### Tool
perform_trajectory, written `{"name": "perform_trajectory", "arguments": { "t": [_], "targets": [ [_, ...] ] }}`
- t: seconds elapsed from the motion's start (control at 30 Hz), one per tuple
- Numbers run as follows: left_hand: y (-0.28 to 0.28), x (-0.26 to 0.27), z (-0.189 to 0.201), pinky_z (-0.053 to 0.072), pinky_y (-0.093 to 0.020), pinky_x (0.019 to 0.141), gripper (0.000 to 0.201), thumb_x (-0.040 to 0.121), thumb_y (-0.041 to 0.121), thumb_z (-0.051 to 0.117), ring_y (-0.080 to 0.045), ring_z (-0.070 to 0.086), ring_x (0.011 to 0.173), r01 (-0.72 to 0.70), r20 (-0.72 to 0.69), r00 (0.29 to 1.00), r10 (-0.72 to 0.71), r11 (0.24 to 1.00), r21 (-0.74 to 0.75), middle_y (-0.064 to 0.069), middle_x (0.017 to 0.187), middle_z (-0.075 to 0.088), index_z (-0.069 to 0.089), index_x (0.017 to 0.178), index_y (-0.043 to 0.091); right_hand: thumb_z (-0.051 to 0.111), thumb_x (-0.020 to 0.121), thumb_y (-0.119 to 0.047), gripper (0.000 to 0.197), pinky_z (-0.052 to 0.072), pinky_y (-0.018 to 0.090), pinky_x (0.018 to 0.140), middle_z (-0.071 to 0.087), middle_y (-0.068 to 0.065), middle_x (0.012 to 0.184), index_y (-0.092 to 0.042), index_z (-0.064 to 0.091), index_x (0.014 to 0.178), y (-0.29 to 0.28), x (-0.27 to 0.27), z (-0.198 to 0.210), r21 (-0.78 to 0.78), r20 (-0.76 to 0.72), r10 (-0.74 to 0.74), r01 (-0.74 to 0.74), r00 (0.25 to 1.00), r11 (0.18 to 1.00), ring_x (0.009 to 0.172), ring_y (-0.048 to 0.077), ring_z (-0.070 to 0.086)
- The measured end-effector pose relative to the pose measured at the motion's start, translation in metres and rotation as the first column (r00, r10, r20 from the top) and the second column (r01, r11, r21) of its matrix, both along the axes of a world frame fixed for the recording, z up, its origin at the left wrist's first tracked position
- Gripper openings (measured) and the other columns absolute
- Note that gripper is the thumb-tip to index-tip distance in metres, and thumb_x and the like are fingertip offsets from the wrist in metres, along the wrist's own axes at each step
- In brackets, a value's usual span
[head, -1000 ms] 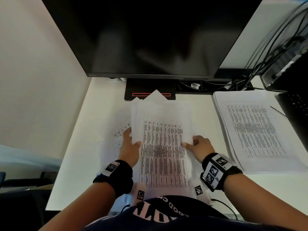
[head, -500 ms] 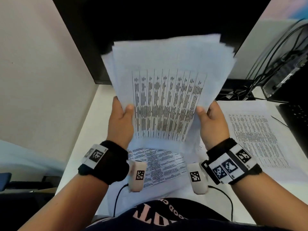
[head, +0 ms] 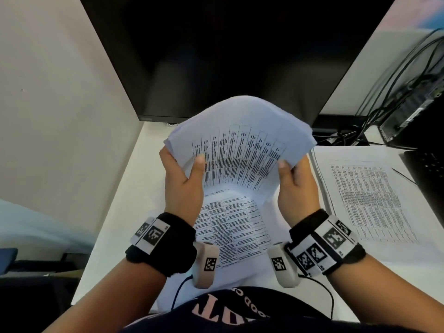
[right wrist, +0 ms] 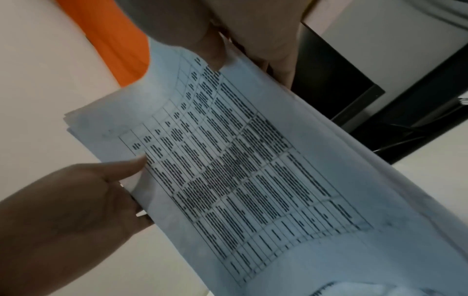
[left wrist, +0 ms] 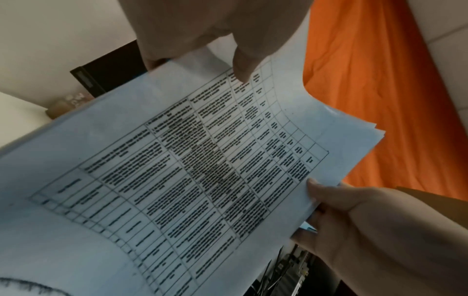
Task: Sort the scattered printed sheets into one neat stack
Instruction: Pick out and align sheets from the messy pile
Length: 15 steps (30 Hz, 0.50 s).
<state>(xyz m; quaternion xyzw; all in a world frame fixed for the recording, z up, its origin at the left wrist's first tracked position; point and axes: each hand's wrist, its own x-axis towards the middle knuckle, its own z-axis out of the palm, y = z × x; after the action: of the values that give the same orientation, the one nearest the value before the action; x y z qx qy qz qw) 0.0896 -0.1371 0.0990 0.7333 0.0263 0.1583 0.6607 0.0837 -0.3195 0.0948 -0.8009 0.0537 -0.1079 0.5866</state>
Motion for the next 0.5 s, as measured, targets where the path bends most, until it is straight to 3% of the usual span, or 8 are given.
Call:
{"name": "perform_trajectory", "arguments": {
  "t": [0.13, 0.2, 0.27, 0.37, 0.43, 0.5],
  "targets": [
    [-0.001, 0.010, -0.010, 0.041, -0.001, 0.074, 0.034, 0.099, 0.017, 0.046, 0.012, 0.051, 0.098, -0.035, -0.054, 0.998, 0.034, 0.999, -0.021, 0.022, 0.110, 0.051, 0.032, 0.109, 0.046, 0.039, 0.100, -0.016, 0.032, 0.035, -0.009, 0.072, 0.054, -0.026, 0.104, -0.027, 0.045, 0.129, 0.004, 0.009, 0.000, 0.083, -0.008, -0.038, 0.038, 0.999, 0.996, 0.092, -0.020, 0.049],
    [0.000, 0.012, -0.020, 0.039, 0.001, 0.071, 0.029, 0.100, 0.016, 0.043, 0.020, 0.051, 0.091, -0.011, -0.118, 0.993, 0.009, 1.000, -0.013, 0.026, 0.105, 0.051, 0.034, 0.107, 0.043, 0.038, 0.100, -0.015, 0.033, 0.035, -0.009, 0.068, 0.051, -0.031, 0.102, -0.033, 0.040, 0.128, 0.005, 0.011, -0.004, 0.096, -0.038, -0.023, 0.026, 0.999, 0.995, 0.087, -0.028, 0.047],
    [0.000, 0.014, -0.029, 0.039, -0.002, 0.070, 0.027, 0.101, 0.014, 0.040, 0.022, 0.052, 0.086, 0.010, -0.186, 0.982, -0.010, 1.000, -0.003, 0.028, 0.101, 0.051, 0.036, 0.104, 0.042, 0.038, 0.100, -0.012, 0.036, 0.034, -0.010, 0.063, 0.052, -0.028, 0.101, -0.027, 0.040, 0.132, 0.004, 0.013, -0.012, 0.093, -0.097, 0.005, 0.004, 0.995, 0.996, 0.080, -0.031, 0.047],
    [-0.001, 0.014, -0.033, 0.037, -0.009, 0.077, 0.029, 0.101, 0.013, 0.038, 0.014, 0.049, 0.090, -0.029, -0.227, 0.973, 0.034, 0.999, 0.024, 0.029, 0.100, 0.050, 0.033, 0.114, 0.039, 0.039, 0.100, -0.011, 0.033, 0.035, -0.007, 0.060, 0.058, -0.013, 0.108, -0.016, 0.048, 0.132, 0.000, 0.014, -0.018, 0.065, -0.179, 0.003, 0.009, 0.984, 0.998, 0.085, -0.014, 0.051],
    [-0.001, 0.016, -0.032, 0.041, -0.015, 0.089, 0.032, 0.100, 0.011, 0.040, 0.001, 0.054, 0.097, -0.078, -0.216, 0.973, 0.077, 0.997, 0.005, 0.023, 0.106, 0.053, 0.035, 0.123, 0.033, 0.040, 0.099, -0.011, 0.032, 0.036, -0.003, 0.068, 0.061, -0.007, 0.112, -0.015, 0.051, 0.129, -0.006, 0.015, -0.015, 0.062, -0.176, -0.018, 0.030, 0.984, 0.998, 0.093, 0.000, 0.053],
    [-0.001, 0.018, -0.029, 0.046, -0.029, 0.095, 0.033, 0.098, 0.009, 0.044, -0.013, 0.056, 0.103, -0.078, -0.213, 0.974, 0.076, 0.997, -0.001, 0.009, 0.113, 0.057, 0.037, 0.128, 0.023, 0.041, 0.099, -0.010, 0.032, 0.041, 0.002, 0.078, 0.061, -0.010, 0.110, -0.018, 0.052, 0.128, -0.016, 0.015, -0.010, 0.077, -0.148, -0.028, 0.040, 0.989, 0.996, 0.094, -0.005, 0.054]
  ]
}}
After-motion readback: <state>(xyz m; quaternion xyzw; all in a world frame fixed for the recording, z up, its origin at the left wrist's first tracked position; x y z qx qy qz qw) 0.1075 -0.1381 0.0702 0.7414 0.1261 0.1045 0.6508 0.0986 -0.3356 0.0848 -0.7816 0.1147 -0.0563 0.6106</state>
